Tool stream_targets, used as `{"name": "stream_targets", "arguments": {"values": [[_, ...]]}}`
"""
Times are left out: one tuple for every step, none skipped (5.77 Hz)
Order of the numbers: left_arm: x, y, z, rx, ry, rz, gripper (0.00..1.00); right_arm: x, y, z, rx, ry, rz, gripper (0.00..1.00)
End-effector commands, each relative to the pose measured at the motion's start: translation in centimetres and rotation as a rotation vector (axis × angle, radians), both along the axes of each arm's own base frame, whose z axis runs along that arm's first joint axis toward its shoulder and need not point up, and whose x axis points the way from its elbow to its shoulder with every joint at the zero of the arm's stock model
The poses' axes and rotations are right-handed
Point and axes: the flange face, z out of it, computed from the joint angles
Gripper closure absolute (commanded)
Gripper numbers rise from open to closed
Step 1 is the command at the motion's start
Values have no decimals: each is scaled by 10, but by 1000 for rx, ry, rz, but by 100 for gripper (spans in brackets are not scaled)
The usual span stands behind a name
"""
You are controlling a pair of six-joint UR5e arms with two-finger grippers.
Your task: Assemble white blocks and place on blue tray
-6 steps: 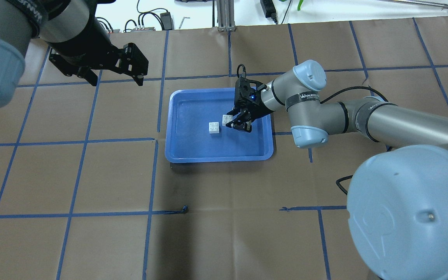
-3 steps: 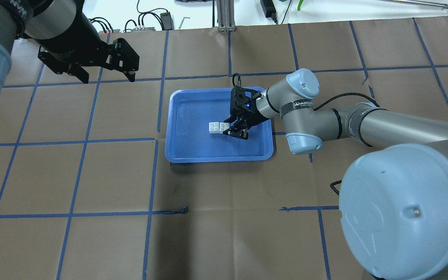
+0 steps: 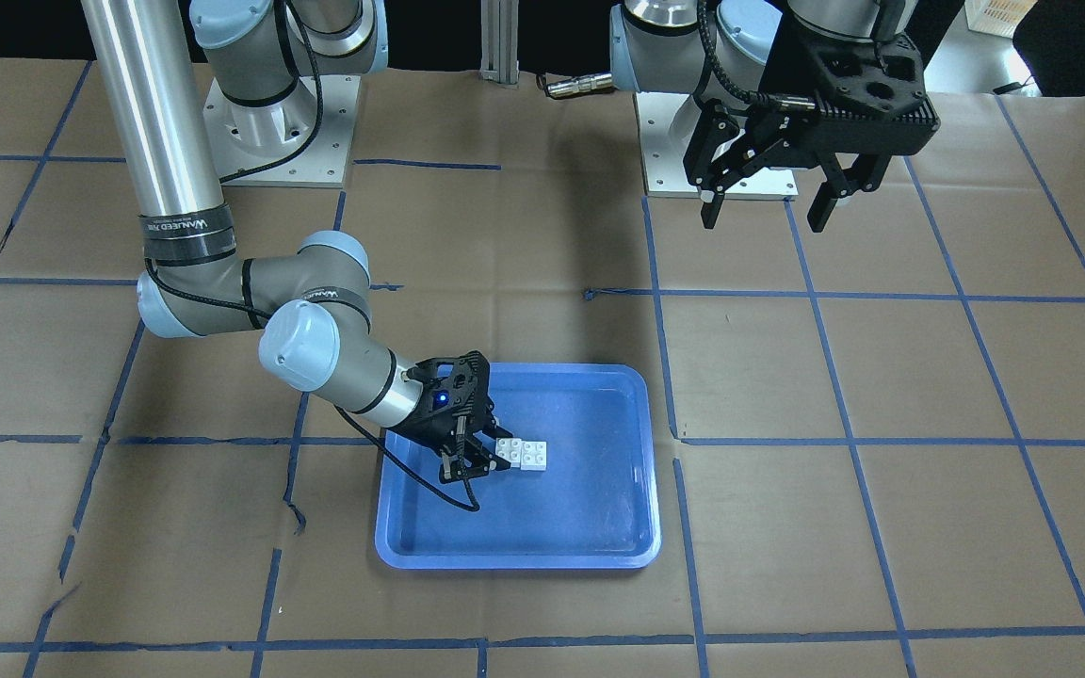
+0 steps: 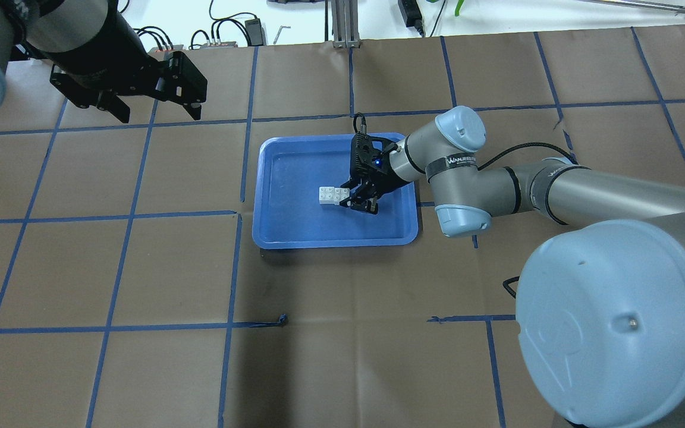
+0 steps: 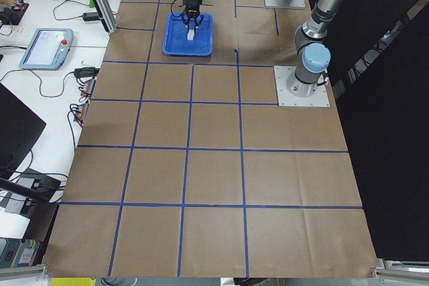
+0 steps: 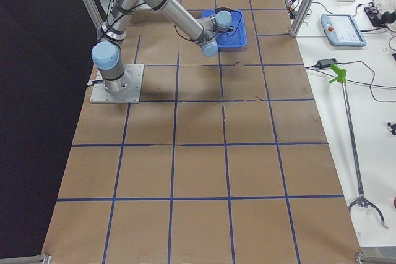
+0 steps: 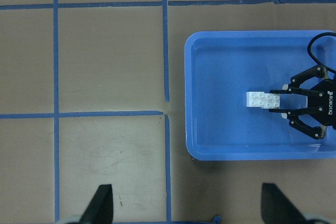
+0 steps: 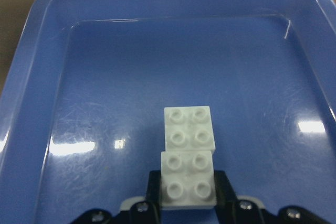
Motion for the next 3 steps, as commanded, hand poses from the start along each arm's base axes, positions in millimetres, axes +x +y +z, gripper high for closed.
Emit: {"name": "stream_targets", "arguments": {"values": [[1,5,3,38,-10,-3,1,0,0,1,-8,0,0,74],[1,6,2,41,-4,-2,1,0,0,1,-7,-1,-1,74],[4,5,1,43,-1,0,1,0,-1,0,-6,1,-2,70]]}}
